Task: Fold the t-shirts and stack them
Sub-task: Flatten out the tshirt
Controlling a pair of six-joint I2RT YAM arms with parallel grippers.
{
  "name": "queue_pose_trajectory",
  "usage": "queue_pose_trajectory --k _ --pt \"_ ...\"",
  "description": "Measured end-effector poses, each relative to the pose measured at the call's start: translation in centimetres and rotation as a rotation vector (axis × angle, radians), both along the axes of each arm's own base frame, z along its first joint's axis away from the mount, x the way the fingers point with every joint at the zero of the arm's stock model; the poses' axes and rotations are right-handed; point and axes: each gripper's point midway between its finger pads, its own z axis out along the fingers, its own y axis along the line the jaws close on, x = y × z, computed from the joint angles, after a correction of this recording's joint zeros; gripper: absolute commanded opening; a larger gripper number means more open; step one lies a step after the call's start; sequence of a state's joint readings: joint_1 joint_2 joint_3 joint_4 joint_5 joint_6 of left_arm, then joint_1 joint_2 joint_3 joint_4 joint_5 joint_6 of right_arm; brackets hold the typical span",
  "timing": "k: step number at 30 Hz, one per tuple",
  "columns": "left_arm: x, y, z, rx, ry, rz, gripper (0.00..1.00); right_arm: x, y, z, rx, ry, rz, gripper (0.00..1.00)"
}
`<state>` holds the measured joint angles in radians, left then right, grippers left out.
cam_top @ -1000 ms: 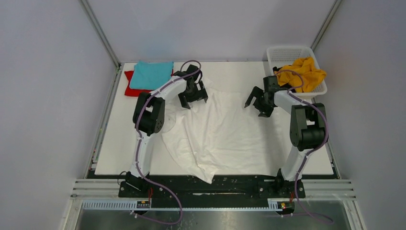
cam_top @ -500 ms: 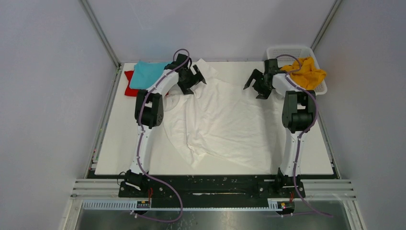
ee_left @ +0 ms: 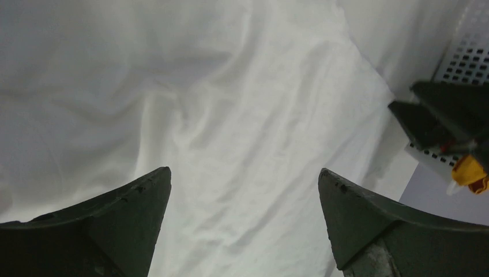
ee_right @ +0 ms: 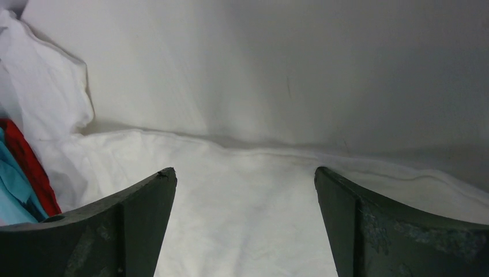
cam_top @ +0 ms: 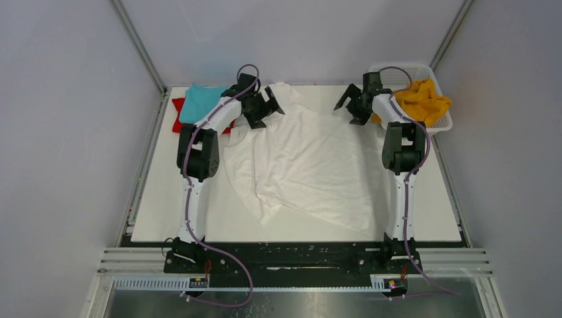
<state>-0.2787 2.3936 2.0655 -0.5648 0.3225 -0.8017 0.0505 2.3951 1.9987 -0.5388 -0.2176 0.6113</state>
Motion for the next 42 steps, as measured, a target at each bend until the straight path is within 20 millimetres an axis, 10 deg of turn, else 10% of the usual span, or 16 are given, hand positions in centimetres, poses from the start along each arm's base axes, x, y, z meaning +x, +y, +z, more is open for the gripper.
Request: queue_pose_trajectory --k 8,13,17,23,27,31,38,42 --pt "-7.4 1.2 9.5 0.146 -0.124 -0.042 0.99 3.5 0.5 0.6 -0.006 -0.053 0.027 0.99" --pt "-15.4 3.5 9.7 0.232 -0.097 -0.051 0.99 2.2 1.7 3.6 -0.093 -0.089 0.119 0.99" --pt "-22.2 4.1 5.2 0.302 0.014 -0.106 0.99 -2.5 3.3 9.8 -0.199 -0.160 0.204 0.98" --pt "-33.1 5.5 -0.3 0.381 0.151 -0.205 0.99 -16.1 3.1 18.6 -0.253 -0.386 0.205 0.98" --pt "-37.7 5.9 -0.6 0.377 0.120 -0.254 0.90 -22.5 -1.6 17.1 -0.288 -0.468 0.032 0.98" --pt "-39.2 4.5 -1.6 0.395 0.120 -0.310 0.79 -26.7 -3.9 11.3 -0.311 -0.396 -0.033 0.98" --pt "-40.6 3.8 -5.2 0.516 0.179 -0.367 0.59 -28.5 -4.9 9.4 -0.343 -0.340 -0.046 0.98" --pt "-40.0 3.9 -5.9 0.564 0.197 -0.345 0.27 -28.5 -5.4 9.4 -0.363 -0.337 -0.062 0.98"
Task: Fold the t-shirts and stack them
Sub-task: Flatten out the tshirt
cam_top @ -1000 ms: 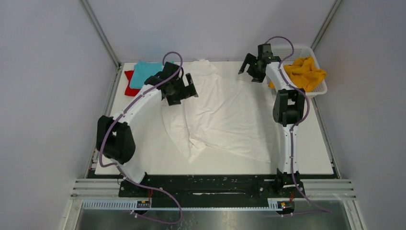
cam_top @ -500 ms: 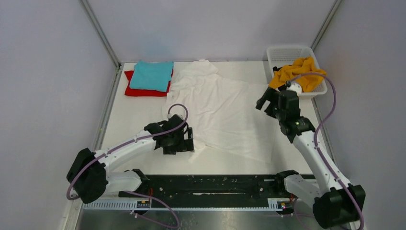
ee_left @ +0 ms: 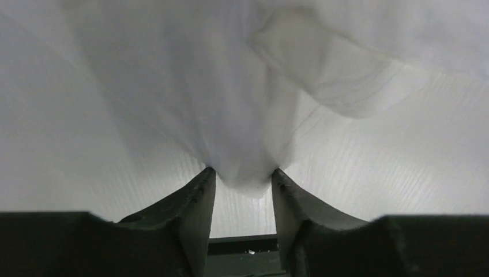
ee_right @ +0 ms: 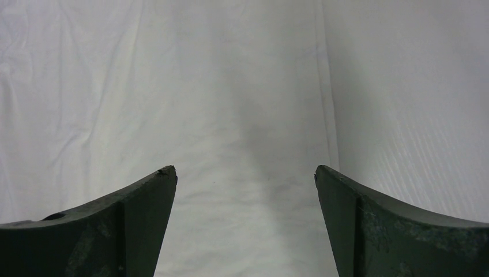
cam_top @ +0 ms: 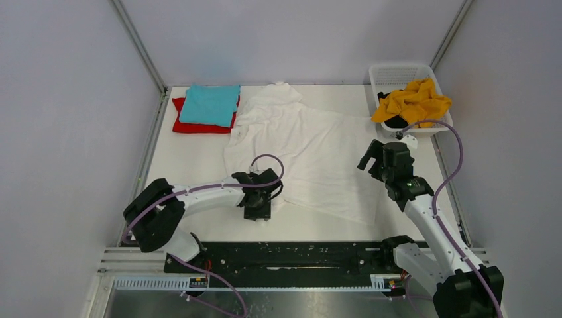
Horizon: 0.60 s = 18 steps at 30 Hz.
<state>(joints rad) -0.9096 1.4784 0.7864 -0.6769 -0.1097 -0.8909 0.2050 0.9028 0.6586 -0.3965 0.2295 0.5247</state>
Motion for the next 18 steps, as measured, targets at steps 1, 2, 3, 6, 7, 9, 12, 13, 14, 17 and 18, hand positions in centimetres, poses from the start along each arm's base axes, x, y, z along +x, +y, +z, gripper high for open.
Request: queue_pose_trajectory --k 1,2,3,6,7,9,12,13,14,17,18 --pt "0.2 -0.1 -0.1 0.008 0.001 0.005 0.15 0.0 -0.2 -0.1 -0.007 0.004 -0.007 0.98" --pt "0.3 -0.3 -0.1 0.011 0.002 0.012 0.04 -0.1 -0.4 -0.2 -0.014 0.007 -0.015 0.98" --pt "0.5 -0.5 -0.1 0.012 0.001 0.018 0.00 -0.1 -0.6 -0.3 -0.020 0.013 -0.024 0.98" --pt "0.7 -0.7 -0.1 0.006 -0.006 0.049 0.00 -0.4 -1.2 -1.0 -0.044 0.046 -0.055 0.98" --pt "0.7 -0.6 -0.1 0.006 -0.012 0.059 0.00 -0.6 -1.4 -1.3 -0.051 0.060 -0.065 0.98" --pt "0.4 0.4 -0.1 0.024 -0.025 0.088 0.00 -0.9 -1.7 -1.7 -0.056 0.081 -0.085 0.98" --pt "-0.9 3.6 0.0 0.105 -0.028 0.137 0.00 -1.1 -2.0 -2.1 -0.049 0.101 -0.118 0.98" --pt "-1.5 4.8 0.0 0.136 -0.023 0.151 0.00 -1.1 -2.0 -2.2 -0.046 0.105 -0.124 0.98" --pt "-2.0 6.0 0.1 0.168 -0.018 0.173 0.00 -1.2 -2.0 -2.3 -0.041 0.108 -0.131 0.98" --pt "-3.3 8.8 0.8 0.213 -0.011 0.238 0.00 -1.4 -2.0 -2.4 -0.034 0.117 -0.141 0.98" --pt "-3.5 9.4 1.2 0.208 -0.015 0.261 0.00 -1.6 -2.0 -2.5 -0.033 0.126 -0.145 0.98"
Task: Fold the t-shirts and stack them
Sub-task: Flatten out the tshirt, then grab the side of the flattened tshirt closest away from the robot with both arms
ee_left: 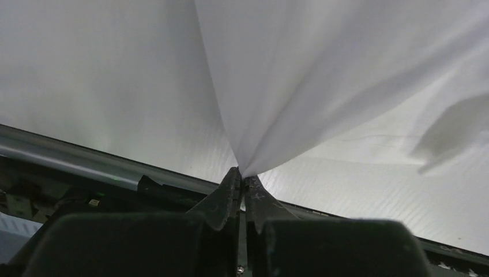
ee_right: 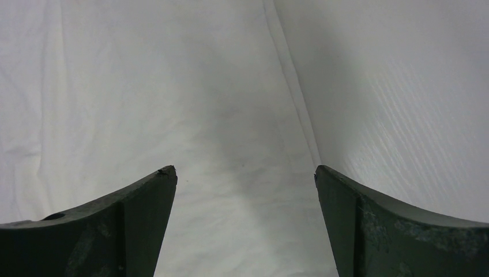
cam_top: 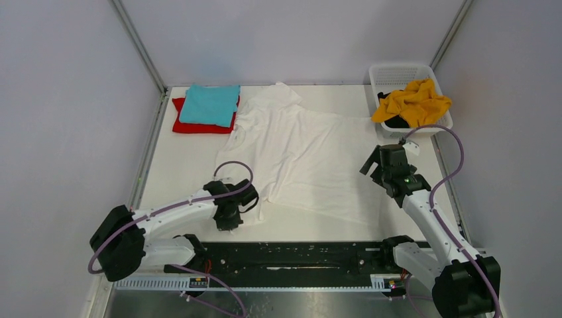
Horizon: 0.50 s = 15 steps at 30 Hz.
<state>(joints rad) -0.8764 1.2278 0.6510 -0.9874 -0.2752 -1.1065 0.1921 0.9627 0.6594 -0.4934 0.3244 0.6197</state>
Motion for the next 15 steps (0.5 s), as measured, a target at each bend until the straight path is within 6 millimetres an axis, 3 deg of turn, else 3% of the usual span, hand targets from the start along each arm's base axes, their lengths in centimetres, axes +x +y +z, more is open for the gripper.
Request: queue_pose_trajectory --k 6,13,15 --pt "0.0 1.5 1.6 -0.017 -0.043 0.067 0.00 -2.2 -0.3 -1.4 0.008 0.083 -0.033 0.98" --pt "0.5 2.1 2.6 -0.013 -0.067 0.063 0.00 -7.5 -1.1 -4.8 0.058 0.174 -0.132 0.99" --pt "0.7 1.7 2.6 -0.028 -0.070 0.045 0.00 -8.8 -1.1 -5.8 0.081 0.192 -0.159 0.94"
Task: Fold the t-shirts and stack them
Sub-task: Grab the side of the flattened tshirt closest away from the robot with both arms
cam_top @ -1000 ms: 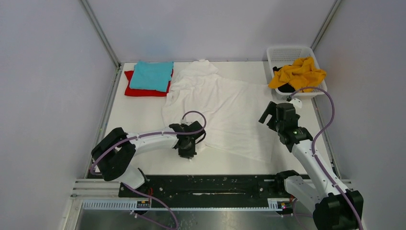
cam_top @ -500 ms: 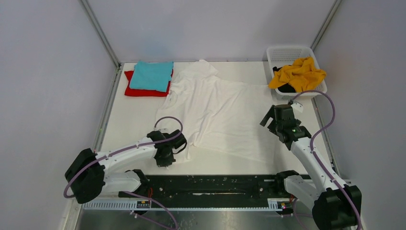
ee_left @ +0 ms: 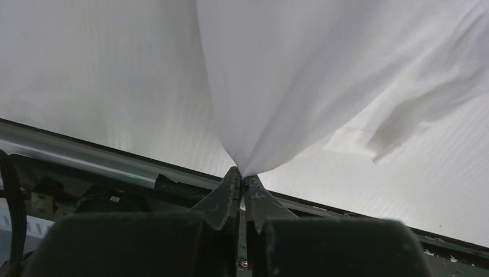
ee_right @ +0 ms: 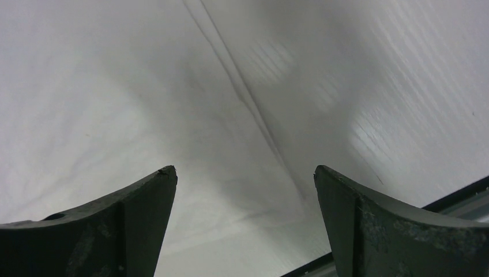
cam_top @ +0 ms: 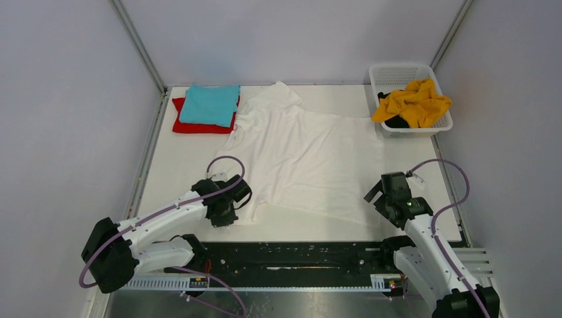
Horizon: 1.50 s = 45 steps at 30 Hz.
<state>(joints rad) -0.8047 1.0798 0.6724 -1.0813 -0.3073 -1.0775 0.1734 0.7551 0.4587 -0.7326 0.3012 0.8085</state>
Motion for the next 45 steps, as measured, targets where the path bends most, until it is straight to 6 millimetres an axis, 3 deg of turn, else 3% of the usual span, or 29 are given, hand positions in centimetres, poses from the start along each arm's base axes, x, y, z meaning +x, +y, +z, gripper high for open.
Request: queue_pose_trajectory --k 9,19,24,33,39,45 --pt "0.4 -0.7 0.0 -0.027 -0.004 -0.033 0.00 -2.9 0.7 -2.6 0.079 0.073 -0.080 0.77" --pt "0.8 -1.4 0.4 -0.043 0.012 -0.041 0.00 -2.1 1.6 -2.9 0.132 0.067 -0.097 0.57" --pt "1.0 -1.5 0.6 -0.049 0.012 -0.041 0.00 -1.8 2.1 -3.0 0.151 0.066 -0.082 0.54" --pt "1.3 -1.5 0.8 -0.048 0.010 -0.045 0.00 -3.0 2.1 -3.2 0.136 0.123 -0.021 0.14" --pt "1.1 -1.3 1.0 -0.050 0.022 -0.045 0.00 -3.6 1.6 -2.5 0.102 0.158 0.007 0.10" --pt "-1.1 -0.7 2.3 -0.102 0.051 -0.055 0.00 -3.3 1.2 -0.9 0.075 0.162 0.005 0.11"
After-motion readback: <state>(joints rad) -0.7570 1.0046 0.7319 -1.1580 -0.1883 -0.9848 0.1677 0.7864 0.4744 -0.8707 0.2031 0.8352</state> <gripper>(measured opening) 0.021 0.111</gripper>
